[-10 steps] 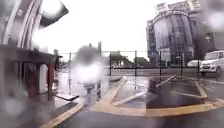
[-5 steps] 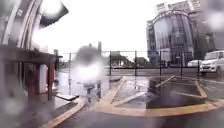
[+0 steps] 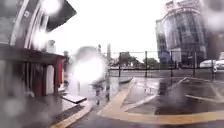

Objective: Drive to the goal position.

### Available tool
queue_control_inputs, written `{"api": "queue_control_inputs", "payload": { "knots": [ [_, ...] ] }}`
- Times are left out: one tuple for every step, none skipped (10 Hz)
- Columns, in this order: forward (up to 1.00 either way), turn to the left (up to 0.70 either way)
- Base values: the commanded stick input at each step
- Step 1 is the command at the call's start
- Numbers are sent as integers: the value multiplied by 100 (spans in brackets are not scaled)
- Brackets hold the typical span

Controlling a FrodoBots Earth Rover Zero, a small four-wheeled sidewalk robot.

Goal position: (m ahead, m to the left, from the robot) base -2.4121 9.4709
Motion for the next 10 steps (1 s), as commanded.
{"api": "queue_control_inputs", "payload": {
  "knots": [
    [100, 0],
    [100, 0],
    [95, 0],
    [70, 0],
    [25, 0],
    [0, 0],
    [0, 0],
    [0, 0],
    [0, 0],
    [0, 0]
  ]
}}
